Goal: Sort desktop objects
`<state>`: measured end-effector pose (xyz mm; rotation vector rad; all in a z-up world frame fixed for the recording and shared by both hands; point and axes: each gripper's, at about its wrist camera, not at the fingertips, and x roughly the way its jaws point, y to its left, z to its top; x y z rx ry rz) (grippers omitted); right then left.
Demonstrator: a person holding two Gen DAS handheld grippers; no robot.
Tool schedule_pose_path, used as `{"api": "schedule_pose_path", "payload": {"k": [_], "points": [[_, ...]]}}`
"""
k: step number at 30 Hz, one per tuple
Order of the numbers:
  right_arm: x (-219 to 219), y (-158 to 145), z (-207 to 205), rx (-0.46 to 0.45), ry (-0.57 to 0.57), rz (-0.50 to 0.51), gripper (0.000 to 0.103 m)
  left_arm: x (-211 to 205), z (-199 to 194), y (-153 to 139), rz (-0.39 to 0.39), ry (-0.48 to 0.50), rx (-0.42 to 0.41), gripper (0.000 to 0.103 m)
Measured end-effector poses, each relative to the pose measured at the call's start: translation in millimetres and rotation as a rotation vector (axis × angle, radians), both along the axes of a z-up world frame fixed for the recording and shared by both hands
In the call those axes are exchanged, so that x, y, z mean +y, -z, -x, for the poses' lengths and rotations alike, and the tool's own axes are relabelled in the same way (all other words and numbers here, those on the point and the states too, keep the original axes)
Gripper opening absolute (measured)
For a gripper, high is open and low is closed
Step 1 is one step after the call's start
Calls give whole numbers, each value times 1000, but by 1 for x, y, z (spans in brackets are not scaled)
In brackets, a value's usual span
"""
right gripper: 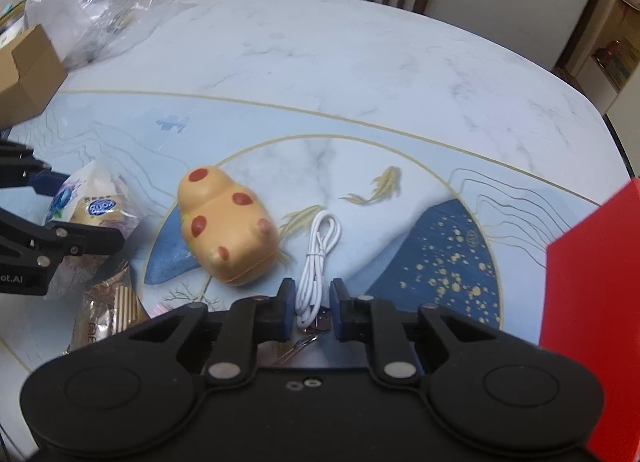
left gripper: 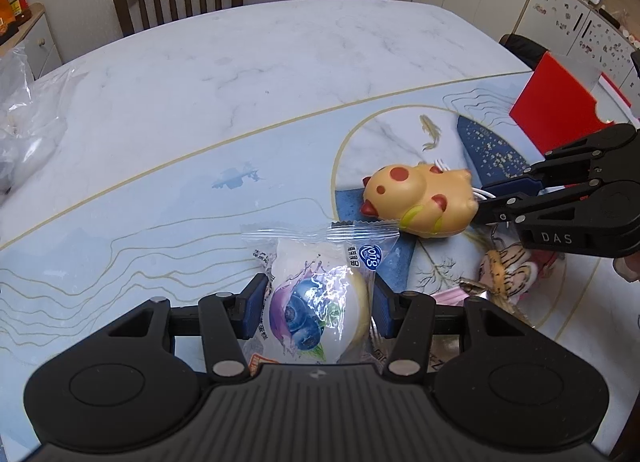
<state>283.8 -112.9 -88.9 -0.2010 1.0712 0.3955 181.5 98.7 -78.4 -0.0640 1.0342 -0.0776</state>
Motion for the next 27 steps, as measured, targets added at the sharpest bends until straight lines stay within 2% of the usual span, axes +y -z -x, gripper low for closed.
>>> {"api": "schedule_pose_path", "payload": {"k": [11, 15, 22, 25, 27], "points": [[-35, -34, 16, -28, 112, -102, 16, -16, 10, -28, 16, 12, -33, 51], [-52, -50, 27, -48, 141, -131, 9, -27, 14, -38, 16, 32, -44, 51], [-80, -71, 46, -73, 183, -161, 7, -45, 21, -51, 31, 66, -57, 51], [-88, -78, 56, -97, 142, -178, 8, -54, 23, -54, 33, 81, -63, 51], [-88, -74, 63, -69, 94, -164, 9, -59, 25, -54, 39, 86, -62, 51]]}}
